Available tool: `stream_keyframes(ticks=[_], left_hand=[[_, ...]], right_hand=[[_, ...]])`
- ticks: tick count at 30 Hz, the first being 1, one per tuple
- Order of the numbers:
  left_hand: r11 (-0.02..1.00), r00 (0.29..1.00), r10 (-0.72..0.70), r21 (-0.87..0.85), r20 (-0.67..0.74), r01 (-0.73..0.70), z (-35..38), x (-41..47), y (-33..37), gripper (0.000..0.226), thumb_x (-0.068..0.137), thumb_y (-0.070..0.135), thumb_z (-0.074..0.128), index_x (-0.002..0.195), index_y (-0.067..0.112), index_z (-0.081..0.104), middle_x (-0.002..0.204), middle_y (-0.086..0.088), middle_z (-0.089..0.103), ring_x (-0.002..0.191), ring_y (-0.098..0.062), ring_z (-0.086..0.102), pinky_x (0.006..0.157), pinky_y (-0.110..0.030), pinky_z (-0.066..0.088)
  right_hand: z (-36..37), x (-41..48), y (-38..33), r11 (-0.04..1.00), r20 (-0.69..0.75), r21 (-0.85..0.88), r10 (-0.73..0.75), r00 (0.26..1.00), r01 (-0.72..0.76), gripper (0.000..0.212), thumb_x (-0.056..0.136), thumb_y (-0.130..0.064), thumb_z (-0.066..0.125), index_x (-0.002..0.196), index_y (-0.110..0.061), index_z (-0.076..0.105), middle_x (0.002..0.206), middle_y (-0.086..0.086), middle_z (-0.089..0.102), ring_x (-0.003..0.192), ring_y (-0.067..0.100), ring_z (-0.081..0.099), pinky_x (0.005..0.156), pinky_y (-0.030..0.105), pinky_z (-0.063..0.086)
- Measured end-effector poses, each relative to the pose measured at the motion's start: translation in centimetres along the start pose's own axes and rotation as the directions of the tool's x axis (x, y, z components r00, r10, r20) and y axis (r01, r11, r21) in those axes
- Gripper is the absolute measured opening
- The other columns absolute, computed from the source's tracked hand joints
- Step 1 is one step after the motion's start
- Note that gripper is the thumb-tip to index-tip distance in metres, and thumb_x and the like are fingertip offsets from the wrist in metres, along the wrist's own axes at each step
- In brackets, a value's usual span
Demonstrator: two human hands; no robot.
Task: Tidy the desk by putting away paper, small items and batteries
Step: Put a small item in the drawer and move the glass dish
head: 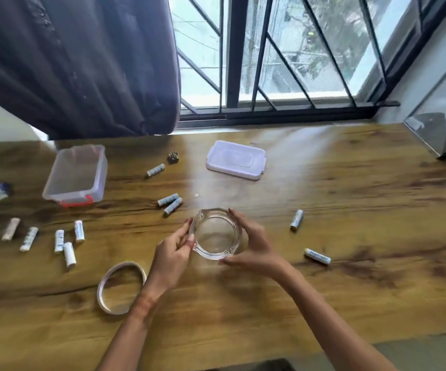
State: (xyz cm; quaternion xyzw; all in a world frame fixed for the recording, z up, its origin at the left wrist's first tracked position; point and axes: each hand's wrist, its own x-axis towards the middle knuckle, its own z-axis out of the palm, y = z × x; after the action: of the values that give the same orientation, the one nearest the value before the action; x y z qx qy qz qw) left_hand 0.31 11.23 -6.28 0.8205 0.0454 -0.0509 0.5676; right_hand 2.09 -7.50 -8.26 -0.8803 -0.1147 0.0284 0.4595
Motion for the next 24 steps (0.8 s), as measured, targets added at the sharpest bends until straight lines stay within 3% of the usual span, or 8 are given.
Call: stream_keyframes(ticks=[2, 7, 13, 17, 20, 22, 24], left_hand=[[0.998, 0.999, 0.029, -0.049, 0.04, -0.027, 0.7, 1.0, 1.4, 0.042, 0.093, 0.007, 0.049, 0.134, 0.01, 0.046, 0.136, 0.004, 0.05, 0.126, -0.007, 0.045, 0.108, -0.028, 0.036], [0.985, 0.983, 0.14, -0.12, 0.121, -0.126, 5.0, 4.8, 6.4, 0.044, 0.093, 0.003, 0.047, 0.135, 0.011, 0.043, 0.129, 0.011, 0.048, 0.121, -0.002, 0.045, 0.106, -0.026, 0.036], [0.968, 0.95, 0.219, -0.173, 0.224, -0.183, 13.8, 11.0, 12.4, 0.042, 0.093, 0.004, 0.047, 0.135, 0.006, 0.044, 0.13, 0.008, 0.048, 0.124, -0.004, 0.042, 0.108, -0.026, 0.032], [0.957, 0.925, 0.28, -0.152, 0.255, -0.248, 21.2, 15.0, 15.9, 0.038, 0.094, 0.012, 0.049, 0.131, 0.006, 0.048, 0.127, 0.01, 0.047, 0.121, 0.0, 0.041, 0.099, -0.02, 0.033], [0.952, 0.91, 0.297, -0.158, 0.288, -0.261, 27.3, 17.4, 18.0, 0.039, 0.094, 0.013, 0.049, 0.132, 0.006, 0.047, 0.129, 0.009, 0.047, 0.124, -0.004, 0.042, 0.103, -0.022, 0.033], [0.957, 0.901, 0.28, -0.175, 0.332, -0.233, 30.9, 18.8, 19.1, 0.041, 0.094, 0.014, 0.049, 0.134, 0.006, 0.046, 0.133, 0.008, 0.045, 0.125, -0.004, 0.041, 0.106, -0.024, 0.033], [0.957, 0.89, 0.28, -0.181, 0.361, -0.227, 34.6, 20.2, 20.1, 0.042, 0.095, 0.016, 0.048, 0.136, 0.007, 0.044, 0.136, 0.01, 0.041, 0.126, -0.002, 0.039, 0.104, -0.02, 0.032]], right_hand=[[-1.9, 0.5, 0.0, 1.0, -0.035, -0.006, 0.011, 0.999, -0.011, 0.107, 0.045, -0.015, 0.092, 0.137, -0.005, 0.038, 0.139, 0.008, 0.046, 0.129, 0.015, 0.042, 0.109, 0.028, 0.032], [-8.6, 1.5, 0.9, 0.999, -0.156, -0.035, 0.028, 0.987, -0.034, 0.106, 0.044, -0.019, 0.093, 0.135, -0.004, 0.041, 0.13, 0.001, 0.049, 0.119, 0.007, 0.045, 0.1, 0.006, 0.029], [-17.9, 2.7, 4.5, 0.993, -0.326, -0.026, 0.099, 0.94, -0.114, 0.106, 0.044, -0.023, 0.093, 0.136, -0.009, 0.042, 0.134, 0.0, 0.051, 0.121, 0.005, 0.045, 0.105, 0.018, 0.034], [-23.8, 3.7, 9.3, 0.985, -0.464, -0.009, 0.149, 0.873, -0.173, 0.1, 0.041, -0.03, 0.093, 0.13, -0.015, 0.05, 0.129, -0.001, 0.057, 0.117, 0.006, 0.051, 0.103, 0.028, 0.04], [-28.5, 4.5, 12.9, 0.975, -0.547, 0.028, 0.198, 0.813, -0.219, 0.096, 0.041, -0.026, 0.093, 0.128, -0.015, 0.053, 0.123, -0.007, 0.058, 0.11, 0.002, 0.051, 0.098, 0.014, 0.038], [-31.0, 4.9, 15.2, 0.968, -0.589, 0.036, 0.222, 0.777, -0.249, 0.094, 0.042, -0.024, 0.093, 0.126, -0.014, 0.055, 0.118, -0.004, 0.062, 0.101, 0.002, 0.052, 0.085, 0.0, 0.032], [-33.1, 5.3, 17.4, 0.957, -0.625, 0.048, 0.253, 0.738, -0.287, 0.097, 0.041, -0.026, 0.093, 0.128, -0.015, 0.053, 0.119, 0.001, 0.063, 0.103, 0.007, 0.055, 0.081, 0.0, 0.03]])
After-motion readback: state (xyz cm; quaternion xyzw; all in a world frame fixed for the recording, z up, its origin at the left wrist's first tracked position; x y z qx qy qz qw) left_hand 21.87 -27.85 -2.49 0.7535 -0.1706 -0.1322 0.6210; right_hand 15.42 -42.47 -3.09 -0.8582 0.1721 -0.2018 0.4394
